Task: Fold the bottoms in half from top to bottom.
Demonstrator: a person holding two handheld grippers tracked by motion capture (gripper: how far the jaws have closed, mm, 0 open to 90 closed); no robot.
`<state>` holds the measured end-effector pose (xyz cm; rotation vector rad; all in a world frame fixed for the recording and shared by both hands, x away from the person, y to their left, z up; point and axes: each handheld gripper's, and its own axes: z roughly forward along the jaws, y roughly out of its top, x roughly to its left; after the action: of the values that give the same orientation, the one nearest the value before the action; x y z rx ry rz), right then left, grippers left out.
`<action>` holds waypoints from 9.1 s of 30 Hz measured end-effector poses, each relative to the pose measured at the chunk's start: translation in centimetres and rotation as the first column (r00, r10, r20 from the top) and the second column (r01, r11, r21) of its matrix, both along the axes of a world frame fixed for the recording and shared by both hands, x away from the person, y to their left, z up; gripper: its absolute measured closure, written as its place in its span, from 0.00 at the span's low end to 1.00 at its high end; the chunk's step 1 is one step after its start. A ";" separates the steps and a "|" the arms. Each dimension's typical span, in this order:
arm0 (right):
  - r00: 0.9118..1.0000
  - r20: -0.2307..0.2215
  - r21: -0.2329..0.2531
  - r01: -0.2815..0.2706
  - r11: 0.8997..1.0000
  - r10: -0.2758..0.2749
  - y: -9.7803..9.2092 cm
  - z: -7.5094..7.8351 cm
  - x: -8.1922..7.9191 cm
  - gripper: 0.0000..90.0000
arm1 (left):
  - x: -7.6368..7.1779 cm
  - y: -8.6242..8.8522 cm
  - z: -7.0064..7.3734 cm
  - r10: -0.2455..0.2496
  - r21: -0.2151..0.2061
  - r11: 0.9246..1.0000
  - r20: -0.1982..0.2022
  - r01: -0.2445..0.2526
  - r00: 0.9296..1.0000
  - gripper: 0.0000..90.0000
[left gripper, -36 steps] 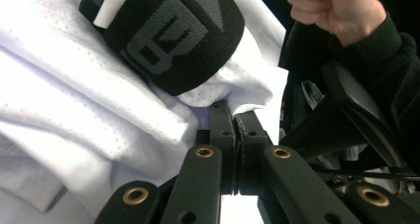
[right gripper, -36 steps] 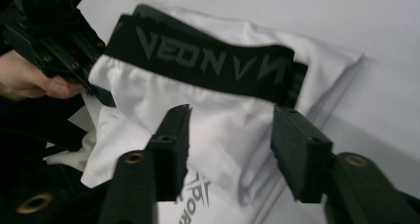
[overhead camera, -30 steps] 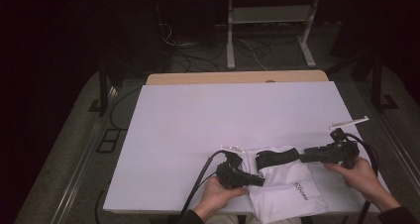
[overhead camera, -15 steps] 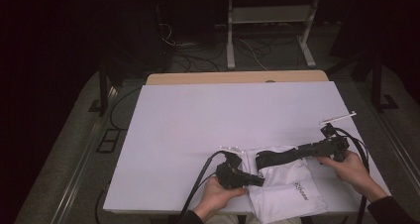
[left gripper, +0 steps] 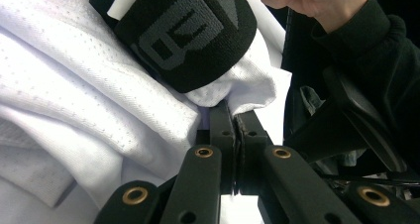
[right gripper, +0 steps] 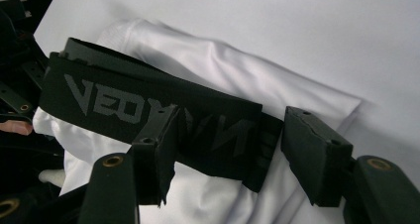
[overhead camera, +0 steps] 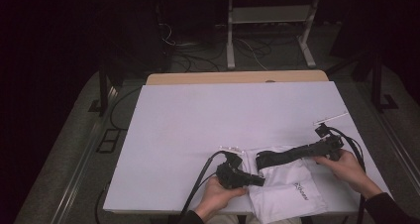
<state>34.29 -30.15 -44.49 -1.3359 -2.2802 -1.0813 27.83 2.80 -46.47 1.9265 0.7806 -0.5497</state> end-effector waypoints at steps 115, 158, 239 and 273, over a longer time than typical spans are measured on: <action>0.947 0.182 0.042 -0.277 0.960 0.265 -1.1 3.9 -2.6 0.65 | 3.3 3.5 4.4 0.196 -0.002 0.980 0.212 -0.200 0.957 0.31; 0.900 -0.059 -0.032 -0.433 0.901 0.431 4.4 -0.6 0.0 0.97 | 3.1 3.2 4.2 0.181 -0.013 0.983 0.215 -0.182 0.960 0.31; 0.866 0.241 -0.098 -0.427 0.899 0.437 4.6 5.4 -5.4 0.24 | 4.1 2.8 3.1 0.183 0.044 0.980 0.202 -0.196 0.962 0.27; 0.962 0.236 -0.070 -0.120 0.990 0.134 -2.2 2.3 0.8 0.14 | 5.9 3.1 1.0 0.195 0.107 0.970 0.181 -0.216 0.964 0.25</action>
<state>35.08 -32.39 -42.20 -1.1112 -2.5473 -1.2017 33.73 5.87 -45.52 1.9482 0.9101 -0.2106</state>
